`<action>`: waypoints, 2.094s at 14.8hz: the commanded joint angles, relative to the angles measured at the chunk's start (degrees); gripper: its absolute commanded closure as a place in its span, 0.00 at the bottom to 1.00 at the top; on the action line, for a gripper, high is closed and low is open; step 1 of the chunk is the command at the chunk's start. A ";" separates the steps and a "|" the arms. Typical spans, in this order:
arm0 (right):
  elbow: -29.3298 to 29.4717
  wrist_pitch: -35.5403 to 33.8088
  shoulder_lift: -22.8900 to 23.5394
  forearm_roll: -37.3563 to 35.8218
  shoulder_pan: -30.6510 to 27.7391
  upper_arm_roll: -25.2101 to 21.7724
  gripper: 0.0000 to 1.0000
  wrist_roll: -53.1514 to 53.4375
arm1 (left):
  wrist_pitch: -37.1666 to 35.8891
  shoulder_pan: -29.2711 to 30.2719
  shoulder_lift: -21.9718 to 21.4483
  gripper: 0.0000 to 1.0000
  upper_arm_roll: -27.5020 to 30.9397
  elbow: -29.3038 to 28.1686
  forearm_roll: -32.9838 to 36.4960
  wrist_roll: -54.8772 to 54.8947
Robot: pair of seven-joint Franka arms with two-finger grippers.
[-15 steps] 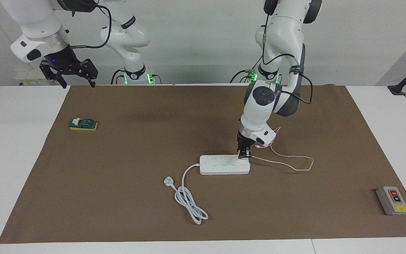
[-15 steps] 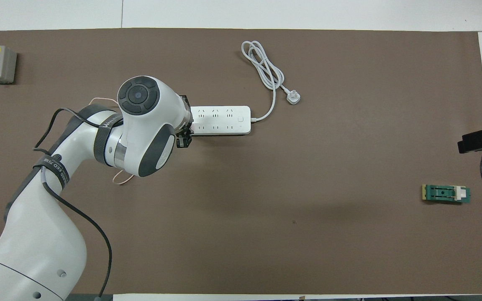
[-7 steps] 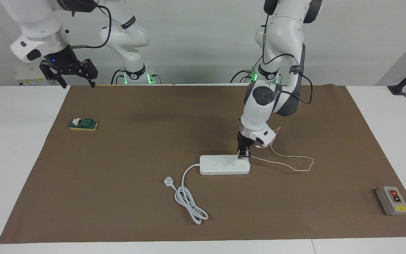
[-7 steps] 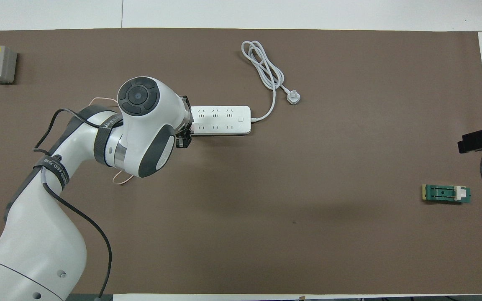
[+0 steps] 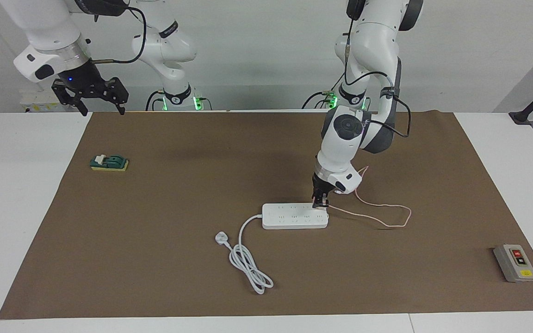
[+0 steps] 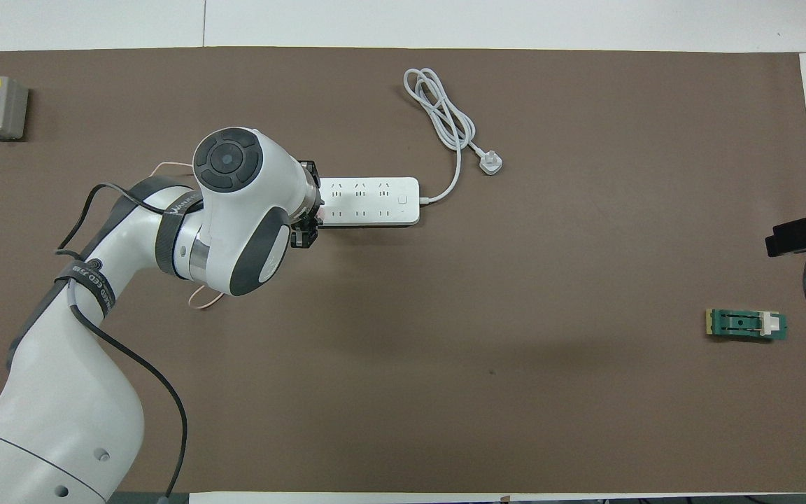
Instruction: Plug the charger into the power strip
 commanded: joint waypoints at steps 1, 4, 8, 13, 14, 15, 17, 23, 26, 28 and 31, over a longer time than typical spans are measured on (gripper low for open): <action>0.04 -0.80 -0.43 0.66 -0.78 0.57 0.00 -0.56 | 0.33 0.67 0.53 1.00 0.10 -3.72 -0.77 1.80; 0.04 -0.80 -0.43 0.66 -0.78 0.57 0.00 -0.56 | 1.03 0.23 1.50 1.00 0.19 -4.16 -0.77 1.27; 0.04 -0.80 -0.51 0.66 -0.78 0.57 0.00 -0.56 | 0.24 0.14 1.50 1.00 0.19 -3.99 -0.77 1.18; 0.04 -0.80 -0.52 0.66 -0.78 0.57 0.00 -0.64 | -1.69 0.31 -0.34 0.23 0.37 -2.76 -0.42 2.14; 0.04 -0.80 -0.52 0.66 -0.78 0.57 0.00 -0.64 | -2.30 0.75 -1.13 0.13 0.28 -2.67 -0.42 2.49; 0.04 -0.80 -0.52 0.66 -0.78 0.57 0.00 -0.56 | -3.35 0.84 -1.92 0.00 0.28 -2.50 -0.42 3.02; 0.04 -0.80 -0.52 0.66 -0.78 0.66 0.00 -0.64 | -5.38 1.89 -3.76 0.00 0.19 -2.14 -0.42 3.98; 0.04 -0.80 -0.52 0.66 -0.78 0.57 0.00 -0.64 | -10.56 2.34 -8.52 0.00 0.72 1.10 -0.42 4.87; 0.04 -0.80 -0.52 0.66 -0.78 0.57 0.00 -0.64 | -15.39 3.30 -8.61 0.00 0.81 5.31 -0.33 9.15; 0.04 -0.80 -0.52 0.66 -0.78 0.66 0.00 -0.64 | -18.56 4.88 -8.87 0.00 0.81 7.69 -0.33 14.25; 0.04 -0.80 -0.52 0.66 -0.78 0.66 0.00 -0.64 | -19.97 7.77 -10.45 0.00 0.81 9.02 -0.24 22.59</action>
